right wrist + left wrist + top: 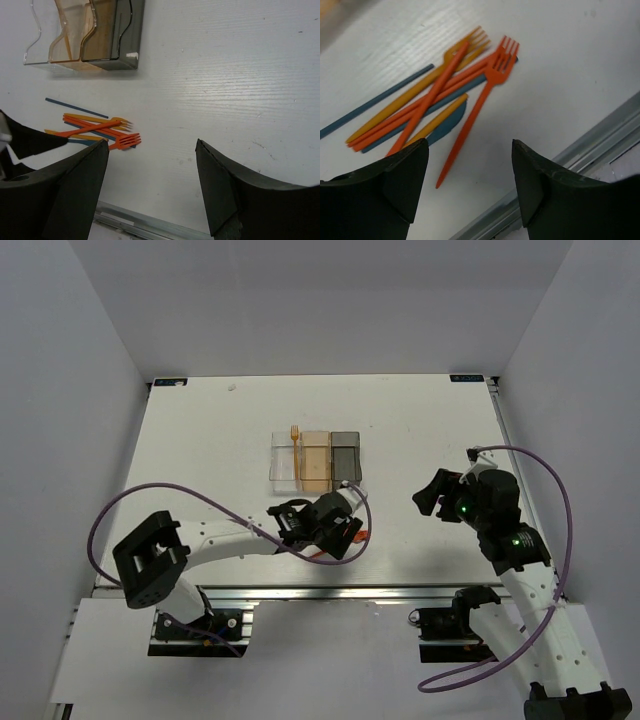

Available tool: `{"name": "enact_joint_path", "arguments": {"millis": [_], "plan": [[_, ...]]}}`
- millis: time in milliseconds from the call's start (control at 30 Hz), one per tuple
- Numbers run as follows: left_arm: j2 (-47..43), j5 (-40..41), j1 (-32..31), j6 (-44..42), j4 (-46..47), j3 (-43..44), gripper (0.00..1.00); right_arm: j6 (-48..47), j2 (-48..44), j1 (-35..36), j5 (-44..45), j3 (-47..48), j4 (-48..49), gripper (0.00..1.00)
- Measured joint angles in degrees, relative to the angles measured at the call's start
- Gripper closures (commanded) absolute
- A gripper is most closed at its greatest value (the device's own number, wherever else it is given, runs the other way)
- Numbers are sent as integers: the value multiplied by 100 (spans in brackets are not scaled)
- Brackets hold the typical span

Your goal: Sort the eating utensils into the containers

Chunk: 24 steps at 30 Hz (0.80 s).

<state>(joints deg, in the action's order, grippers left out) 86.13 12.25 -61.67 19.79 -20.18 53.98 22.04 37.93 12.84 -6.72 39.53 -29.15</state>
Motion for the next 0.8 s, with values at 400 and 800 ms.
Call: {"name": "enact_joint_path", "arguments": {"millis": [400, 800], "plan": [[1241, -627, -70, -782, 240, 509, 52, -107, -146, 0, -125, 0, -13, 24], [1794, -640, -70, -1082, 251, 780, 60, -133, -201, 4, -160, 0, -37, 24]]}}
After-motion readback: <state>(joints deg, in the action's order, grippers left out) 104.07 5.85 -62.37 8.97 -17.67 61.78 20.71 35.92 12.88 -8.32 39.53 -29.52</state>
